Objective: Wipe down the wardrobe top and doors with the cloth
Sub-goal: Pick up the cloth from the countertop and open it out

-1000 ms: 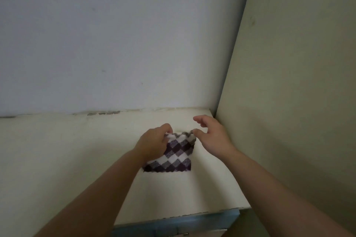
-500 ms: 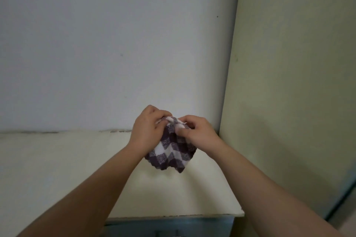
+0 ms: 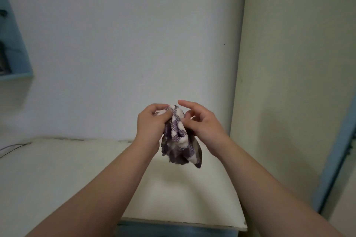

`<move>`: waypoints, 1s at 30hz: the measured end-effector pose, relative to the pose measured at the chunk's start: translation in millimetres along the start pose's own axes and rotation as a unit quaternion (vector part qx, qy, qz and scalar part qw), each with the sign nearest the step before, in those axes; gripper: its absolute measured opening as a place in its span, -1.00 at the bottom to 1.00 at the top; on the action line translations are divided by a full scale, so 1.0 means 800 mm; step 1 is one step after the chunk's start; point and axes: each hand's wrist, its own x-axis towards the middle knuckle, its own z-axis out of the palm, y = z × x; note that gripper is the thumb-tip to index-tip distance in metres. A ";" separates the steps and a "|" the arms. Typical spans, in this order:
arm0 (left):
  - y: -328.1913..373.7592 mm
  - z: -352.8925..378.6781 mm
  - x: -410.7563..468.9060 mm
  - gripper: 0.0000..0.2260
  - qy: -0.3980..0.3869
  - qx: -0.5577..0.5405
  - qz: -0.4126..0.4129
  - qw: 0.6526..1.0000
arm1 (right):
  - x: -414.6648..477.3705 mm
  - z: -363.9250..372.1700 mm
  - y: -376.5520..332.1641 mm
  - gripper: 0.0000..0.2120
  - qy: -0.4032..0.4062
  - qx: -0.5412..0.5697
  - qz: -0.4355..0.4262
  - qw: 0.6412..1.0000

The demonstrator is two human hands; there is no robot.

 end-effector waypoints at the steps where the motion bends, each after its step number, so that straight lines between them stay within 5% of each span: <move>1: 0.006 0.001 -0.005 -0.88 -0.004 -0.017 -0.011 1.000 | -0.002 0.001 -0.004 -0.62 0.005 -0.006 -0.007 1.000; 14: 0.059 0.002 -0.063 -0.83 -0.132 -0.248 -0.093 0.955 | -0.042 0.008 -0.058 -0.79 0.035 0.015 -0.083 0.996; 18: 0.066 -0.007 -0.098 -0.84 -0.155 -0.241 -0.105 0.952 | -0.076 0.015 -0.069 -0.80 -0.007 0.029 -0.092 0.995; 22: 0.064 -0.015 -0.135 -0.86 -0.172 -0.215 -0.093 0.957 | -0.121 0.026 -0.079 -0.84 0.040 -0.041 -0.120 0.991; 30: 0.079 -0.014 -0.176 -0.93 -0.149 -0.145 0.008 0.978 | -0.203 -0.004 -0.124 -0.78 0.144 0.022 -0.084 0.986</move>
